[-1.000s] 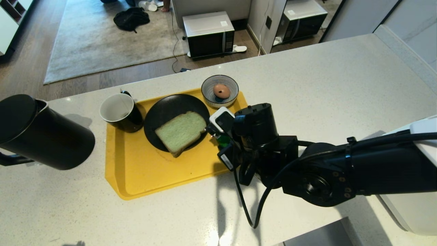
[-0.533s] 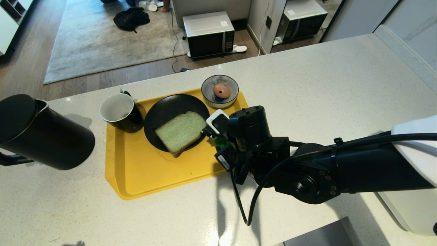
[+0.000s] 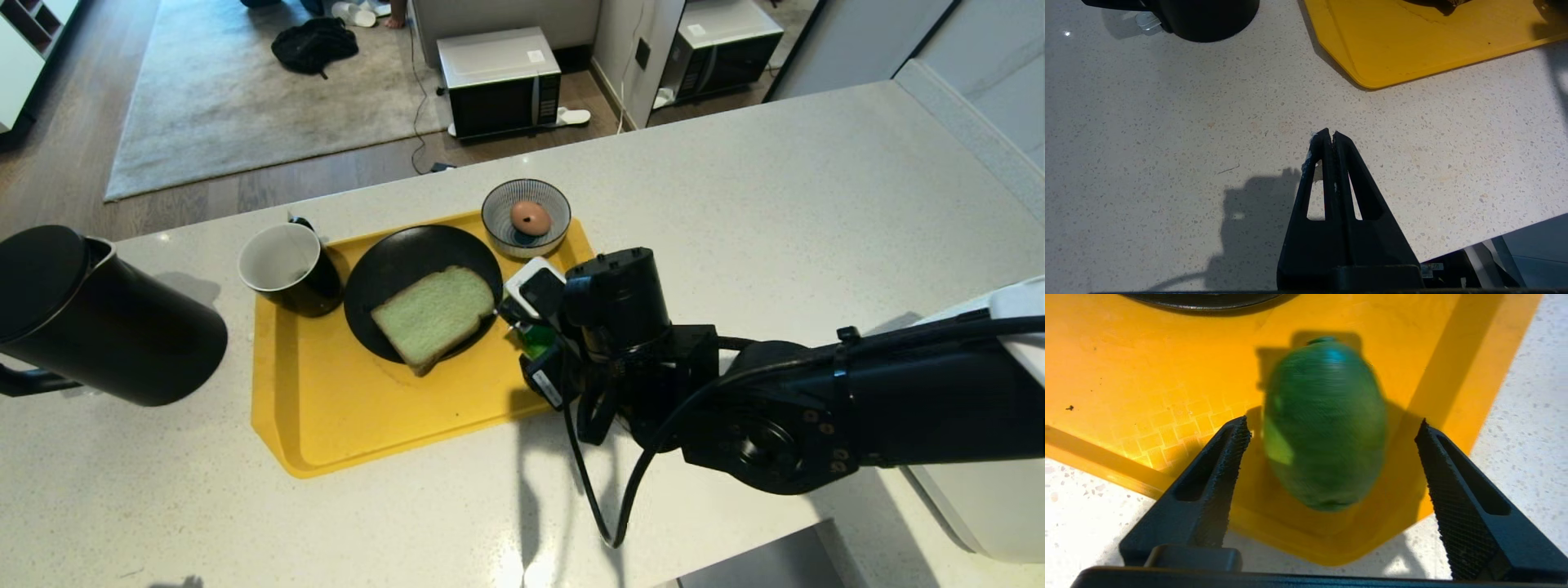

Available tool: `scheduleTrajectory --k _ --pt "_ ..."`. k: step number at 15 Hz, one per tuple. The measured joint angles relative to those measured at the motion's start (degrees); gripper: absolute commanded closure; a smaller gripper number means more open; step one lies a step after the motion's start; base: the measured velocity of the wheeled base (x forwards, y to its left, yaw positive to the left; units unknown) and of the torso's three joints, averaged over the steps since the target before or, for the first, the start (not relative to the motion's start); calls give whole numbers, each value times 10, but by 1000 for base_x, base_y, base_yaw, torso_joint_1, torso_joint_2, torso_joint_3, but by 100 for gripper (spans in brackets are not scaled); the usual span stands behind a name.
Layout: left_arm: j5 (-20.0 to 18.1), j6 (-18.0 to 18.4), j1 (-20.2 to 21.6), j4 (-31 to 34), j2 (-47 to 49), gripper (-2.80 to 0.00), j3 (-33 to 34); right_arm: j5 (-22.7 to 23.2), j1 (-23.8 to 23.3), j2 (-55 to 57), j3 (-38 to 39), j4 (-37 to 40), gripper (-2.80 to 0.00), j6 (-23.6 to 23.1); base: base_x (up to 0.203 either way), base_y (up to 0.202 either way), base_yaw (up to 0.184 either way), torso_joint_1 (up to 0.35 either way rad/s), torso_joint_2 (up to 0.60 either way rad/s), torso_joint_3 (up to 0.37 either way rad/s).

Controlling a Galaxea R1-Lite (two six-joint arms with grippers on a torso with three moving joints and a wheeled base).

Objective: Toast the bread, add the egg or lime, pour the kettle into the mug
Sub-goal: Put the fruit on a plate, then pick up the kettle

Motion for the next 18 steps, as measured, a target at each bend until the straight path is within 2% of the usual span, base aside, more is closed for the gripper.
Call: scheduleTrajectory --k 6,10,11,15,18 --pt "0 0 0 0 0 0 0 0 -2 -78 21 2 -280 2 0 0 0 0 0 0" --pt "0 0 0 0 0 0 0 2 -59 -155 60 7 -280 3 0 0 0 0 0 0" --pt "0 0 0 0 0 0 0 6 -77 -172 68 8 0 3 0 0 0 0 0 0" --pt "0 0 0 0 0 0 0 21 -143 -240 91 9 0 4 0 0 0 0 0 0" --pt "0 0 0 0 0 0 0 39 -186 -289 93 39 0 8 0 0 0 0 0 0"
